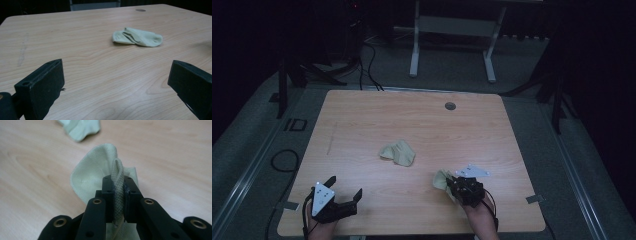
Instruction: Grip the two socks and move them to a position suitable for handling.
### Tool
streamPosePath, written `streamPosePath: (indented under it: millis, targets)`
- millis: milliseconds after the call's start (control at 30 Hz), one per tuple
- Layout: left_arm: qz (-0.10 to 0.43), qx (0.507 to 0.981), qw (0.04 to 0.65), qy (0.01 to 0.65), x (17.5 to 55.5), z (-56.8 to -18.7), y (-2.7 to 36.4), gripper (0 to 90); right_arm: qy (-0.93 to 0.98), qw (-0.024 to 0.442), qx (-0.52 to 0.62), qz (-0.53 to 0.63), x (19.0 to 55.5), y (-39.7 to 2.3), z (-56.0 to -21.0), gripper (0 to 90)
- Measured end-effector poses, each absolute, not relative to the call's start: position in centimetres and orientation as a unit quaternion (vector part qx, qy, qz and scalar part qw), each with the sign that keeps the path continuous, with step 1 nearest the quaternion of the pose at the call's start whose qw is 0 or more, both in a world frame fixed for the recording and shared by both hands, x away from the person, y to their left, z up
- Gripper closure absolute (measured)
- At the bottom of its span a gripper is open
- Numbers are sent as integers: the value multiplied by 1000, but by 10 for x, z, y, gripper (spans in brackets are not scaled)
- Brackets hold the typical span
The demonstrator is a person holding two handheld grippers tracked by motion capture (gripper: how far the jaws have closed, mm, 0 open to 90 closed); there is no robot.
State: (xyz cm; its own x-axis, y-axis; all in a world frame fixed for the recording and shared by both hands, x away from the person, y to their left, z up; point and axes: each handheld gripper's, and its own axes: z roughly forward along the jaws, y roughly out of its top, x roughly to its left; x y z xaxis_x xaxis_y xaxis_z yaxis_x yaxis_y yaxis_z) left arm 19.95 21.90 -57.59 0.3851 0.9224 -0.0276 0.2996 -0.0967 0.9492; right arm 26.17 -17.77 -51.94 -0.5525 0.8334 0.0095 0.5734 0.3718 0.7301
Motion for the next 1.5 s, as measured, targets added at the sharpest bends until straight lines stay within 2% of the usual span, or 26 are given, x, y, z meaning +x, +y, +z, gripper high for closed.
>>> streamPosePath:
  millis: [233,267,333,433,600,633,700,800,867,1100,1133,1233,1367,1500]
  targets:
    - [321,677,514,417,195,-572,204,14,821,170,437,325,268,-173,-541,803]
    - [317,681,509,420,194,-570,201,49,824,170,436,320,270,-173,-544,791]
    - [310,684,508,423,194,-570,198,57,827,161,436,316,271,-173,-547,773]
    - [295,712,483,415,194,-565,179,57,833,162,427,311,270,-171,-558,680]
    - [249,722,504,404,198,-557,161,58,845,157,414,301,269,-165,-557,499]
    - [232,727,509,398,200,-554,157,67,847,153,410,301,269,-165,-555,494]
    - [215,740,511,382,202,-550,148,115,845,149,410,310,267,-167,-548,469]
    - [187,768,506,346,206,-544,130,246,837,152,413,325,263,-171,-534,474]
    - [168,775,515,325,209,-541,118,405,837,149,409,332,259,-173,-527,485]
    - [165,813,481,284,223,-539,69,766,850,151,392,318,256,-168,-527,544]
    - [166,823,469,274,228,-539,53,802,853,154,389,312,257,-166,-531,552]
    - [169,841,444,259,238,-543,33,879,851,151,398,307,262,-166,-537,551]
    - [161,866,399,254,252,-556,16,892,849,155,406,300,266,-168,-543,561]
    - [164,885,352,256,263,-568,9,893,854,130,402,304,267,-169,-551,591]
